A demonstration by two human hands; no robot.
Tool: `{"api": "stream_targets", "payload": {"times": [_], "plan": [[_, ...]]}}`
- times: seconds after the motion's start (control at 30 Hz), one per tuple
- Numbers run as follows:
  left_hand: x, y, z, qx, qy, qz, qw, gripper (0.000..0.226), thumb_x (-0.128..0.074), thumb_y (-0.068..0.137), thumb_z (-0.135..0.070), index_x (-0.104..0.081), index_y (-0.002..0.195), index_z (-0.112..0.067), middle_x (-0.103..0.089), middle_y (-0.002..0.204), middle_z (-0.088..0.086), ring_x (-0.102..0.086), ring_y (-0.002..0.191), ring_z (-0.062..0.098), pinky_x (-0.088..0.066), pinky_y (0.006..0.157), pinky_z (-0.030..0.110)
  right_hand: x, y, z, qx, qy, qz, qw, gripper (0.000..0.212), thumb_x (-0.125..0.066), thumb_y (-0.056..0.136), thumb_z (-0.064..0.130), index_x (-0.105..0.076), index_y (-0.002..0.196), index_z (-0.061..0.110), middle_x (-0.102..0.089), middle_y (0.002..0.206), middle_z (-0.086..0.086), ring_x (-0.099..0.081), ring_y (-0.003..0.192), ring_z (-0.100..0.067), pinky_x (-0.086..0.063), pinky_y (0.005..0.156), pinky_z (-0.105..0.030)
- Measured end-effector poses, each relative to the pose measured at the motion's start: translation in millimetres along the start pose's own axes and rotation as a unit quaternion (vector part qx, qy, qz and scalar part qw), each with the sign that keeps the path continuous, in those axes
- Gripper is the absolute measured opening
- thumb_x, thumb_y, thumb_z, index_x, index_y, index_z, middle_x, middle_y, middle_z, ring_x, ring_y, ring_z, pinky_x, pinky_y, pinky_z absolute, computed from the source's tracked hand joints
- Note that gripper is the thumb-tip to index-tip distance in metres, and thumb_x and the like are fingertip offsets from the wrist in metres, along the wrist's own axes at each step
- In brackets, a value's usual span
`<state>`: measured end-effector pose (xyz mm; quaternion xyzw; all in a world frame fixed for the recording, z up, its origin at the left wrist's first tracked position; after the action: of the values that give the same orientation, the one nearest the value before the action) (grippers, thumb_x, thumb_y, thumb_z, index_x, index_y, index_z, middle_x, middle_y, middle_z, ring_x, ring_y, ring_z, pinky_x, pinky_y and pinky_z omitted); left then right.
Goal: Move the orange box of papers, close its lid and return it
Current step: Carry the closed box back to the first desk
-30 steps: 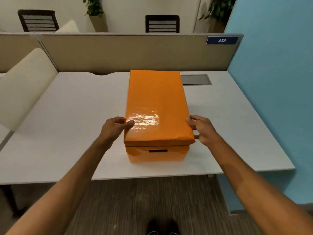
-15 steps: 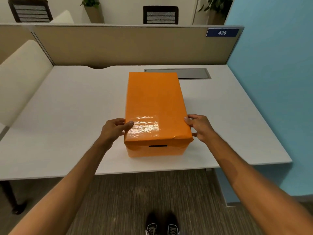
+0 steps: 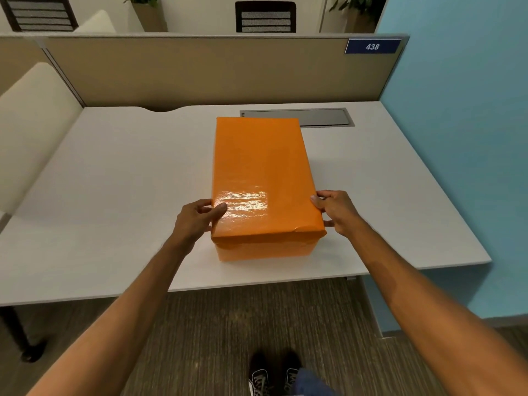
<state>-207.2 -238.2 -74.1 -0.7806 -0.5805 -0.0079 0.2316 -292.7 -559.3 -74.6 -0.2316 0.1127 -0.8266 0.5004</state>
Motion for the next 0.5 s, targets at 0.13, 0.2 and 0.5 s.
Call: {"api": "stream_targets", "payload": {"times": [0.13,0.2,0.5], "plan": [[1,9,-2,0.012,-0.002,0.013,1.0,0.068,-0.074,0.083,-0.04,-0.049,0.14,-0.011,-0.061,0.13,0.01,-0.062,0.117,0.034,-0.055,0.085,0.043,3,3,-1,-0.001,0.008,-0.005,1.0,0.039,-0.067,0.091,0.027,-0.057,0.128,0.018,-0.062,0.12,-0.005,-0.061,0.103,-0.028,-0.052,0.076,-0.045],[4,17,-5,0.023,-0.01,0.019,1.0,0.078,-0.077,0.082,-0.034,-0.039,0.146,-0.013,-0.056,0.136,0.011,-0.058,0.121,0.035,-0.052,0.087,0.043,4,7,1,0.007,0.008,-0.005,1.0,0.046,-0.07,0.089,0.03,-0.056,0.131,0.017,-0.062,0.12,-0.006,-0.062,0.103,-0.028,-0.053,0.08,-0.045],[12,69,-42,0.002,0.004,0.001,1.0,0.077,-0.07,0.088,-0.036,-0.031,0.15,-0.013,-0.046,0.149,0.018,-0.051,0.129,0.037,-0.046,0.099,0.049,6,57,41,0.077,0.001,-0.019,0.997,0.051,-0.068,0.09,0.036,-0.055,0.134,0.014,-0.064,0.12,-0.007,-0.066,0.102,-0.025,-0.055,0.088,-0.045]]}}
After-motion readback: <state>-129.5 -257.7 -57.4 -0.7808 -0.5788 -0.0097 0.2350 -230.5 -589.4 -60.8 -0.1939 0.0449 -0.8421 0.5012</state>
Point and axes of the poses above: each hand's wrist, its own y-axis towards the middle knuckle, its own x-axis out of the back of the hand, z = x × y, the point moved 4 cm from there along y, towards the middle knuckle
